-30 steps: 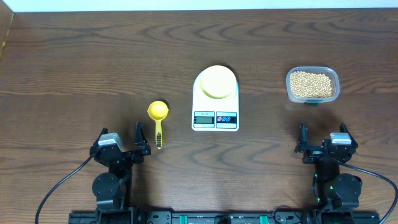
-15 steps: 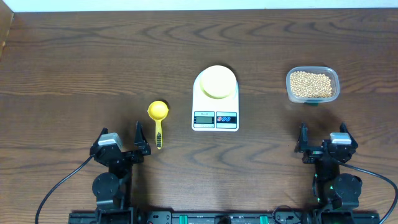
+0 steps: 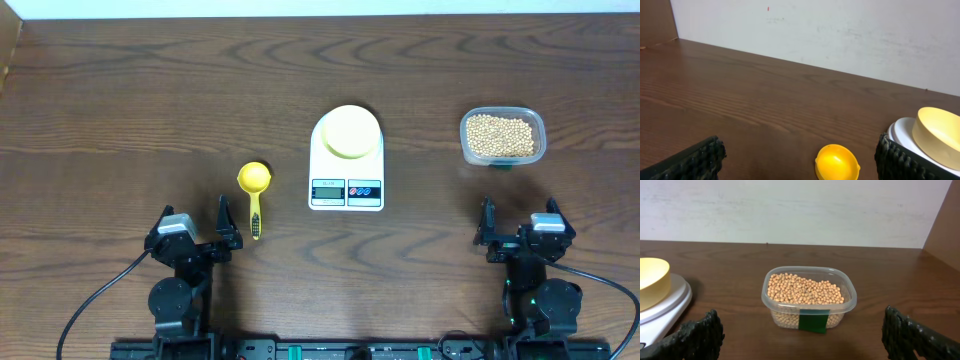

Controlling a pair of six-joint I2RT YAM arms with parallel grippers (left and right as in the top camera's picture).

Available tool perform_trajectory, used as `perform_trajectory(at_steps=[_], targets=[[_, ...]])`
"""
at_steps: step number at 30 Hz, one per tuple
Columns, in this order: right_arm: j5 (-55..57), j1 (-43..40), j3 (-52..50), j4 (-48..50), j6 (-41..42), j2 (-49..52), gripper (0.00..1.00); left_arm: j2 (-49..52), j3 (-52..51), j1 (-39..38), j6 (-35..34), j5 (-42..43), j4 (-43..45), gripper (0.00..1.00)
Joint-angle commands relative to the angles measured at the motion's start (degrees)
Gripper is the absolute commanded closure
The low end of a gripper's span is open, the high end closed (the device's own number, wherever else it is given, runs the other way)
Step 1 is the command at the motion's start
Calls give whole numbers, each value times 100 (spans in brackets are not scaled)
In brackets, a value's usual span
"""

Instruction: Scoop item into bowl and weigh 50g on scale

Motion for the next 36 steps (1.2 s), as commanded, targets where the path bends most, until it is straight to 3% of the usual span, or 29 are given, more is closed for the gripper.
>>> perform_trajectory(at_steps=[1, 14, 18, 19, 20, 24, 31, 36], targets=[[-11, 50, -15, -20, -46, -33, 1, -35, -66, 17, 94, -31, -249, 2], [-11, 50, -15, -20, -46, -33, 1, -35, -66, 17, 35, 120, -232, 2], [-11, 50, -15, -20, -46, -33, 1, -35, -61, 17, -1023, 1493, -96, 2], [-11, 50, -15, -20, -46, -33, 1, -35, -61, 17, -1825, 2385, -83, 2], [-11, 50, -15, -20, -44, -33, 1, -35, -61, 17, -2264, 2765, -66, 2], [-11, 50, -15, -20, -46, -33, 1, -35, -61, 17, -3722, 3305, -85, 2], [-11, 50, -15, -20, -46, -33, 1, -35, -15, 17, -3740, 3362, 1202, 2], [-11, 50, -15, -20, -46, -33, 1, 4, 426, 20, -2990, 3357, 1384, 2]])
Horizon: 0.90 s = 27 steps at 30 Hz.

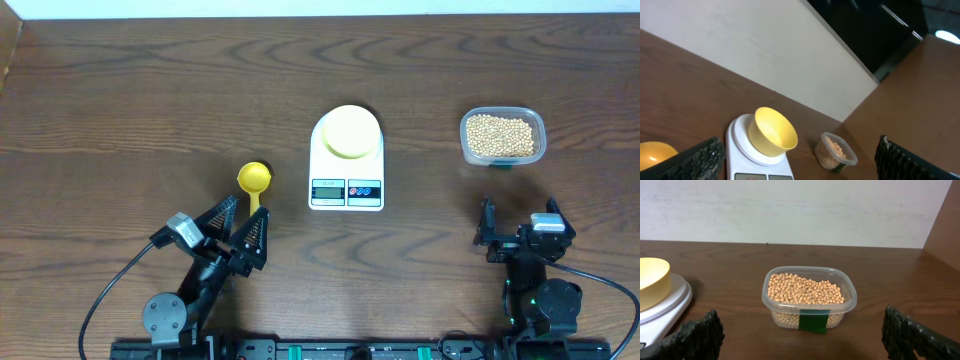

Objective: Scoop item into bowl and weigh 50g on scale
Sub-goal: 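Move the left gripper forward to the yellow scoop's handle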

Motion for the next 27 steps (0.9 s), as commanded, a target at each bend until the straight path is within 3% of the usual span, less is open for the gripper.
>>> perform_trajectory(at_steps=[1, 6, 13, 21, 23, 27], targets=[[-9, 46, -15, -20, -46, -35, 1, 57, 525, 15, 557, 149, -11, 2], [-9, 46, -15, -20, -46, -35, 1, 649, 1375, 13, 964, 153, -396, 2], [-9, 46, -15, -20, -46, -35, 1, 2374, 3429, 13, 2616, 20, -3077, 2], [-9, 46, -15, -20, -44, -35, 1, 4393, 5440, 13, 2909, -1589, -6476, 2], [-9, 46, -15, -20, -46, -35, 1, 4887, 5628, 13, 2905, -1792, -6935, 2], [-9, 46, -15, -20, -44, -35, 1, 5532, 5611, 13, 2865, -1788, -6988, 2]])
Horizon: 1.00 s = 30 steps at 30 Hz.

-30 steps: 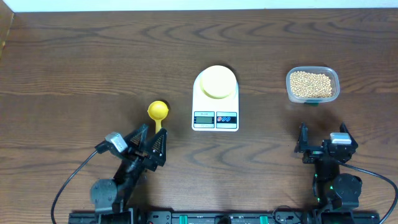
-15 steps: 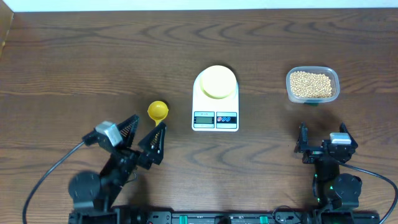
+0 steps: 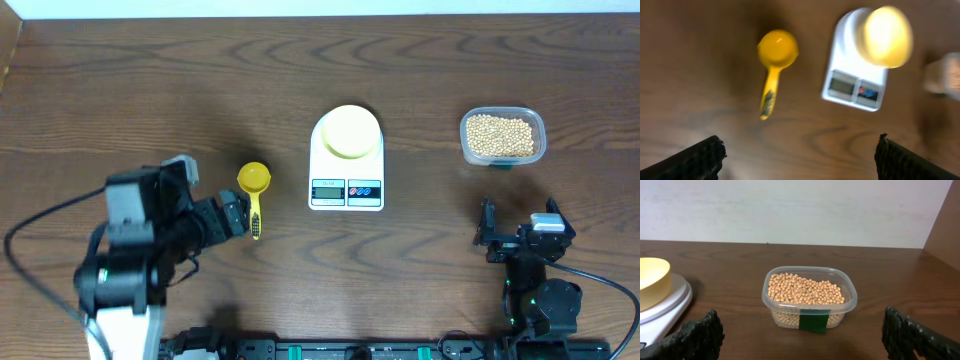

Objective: Scoop item into bowl and weigh 50g on scale
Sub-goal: 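Move the left gripper forward to the yellow scoop's handle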

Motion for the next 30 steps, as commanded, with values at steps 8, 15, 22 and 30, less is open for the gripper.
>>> perform_trajectory(at_steps=[8, 15, 22, 30], targets=[[-9, 42, -15, -20, -44, -35, 1, 1856, 90, 13, 129, -17, -243, 2], [-9, 42, -15, -20, -42, -35, 1, 2994, 68, 13, 640, 87, 42, 1], [-9, 42, -15, -20, -44, -35, 1, 3860, 68, -74, 651, 131, 568, 3], [-9, 42, -15, -20, -44, -35, 1, 4586, 68, -498, 780, 125, 1130, 11]])
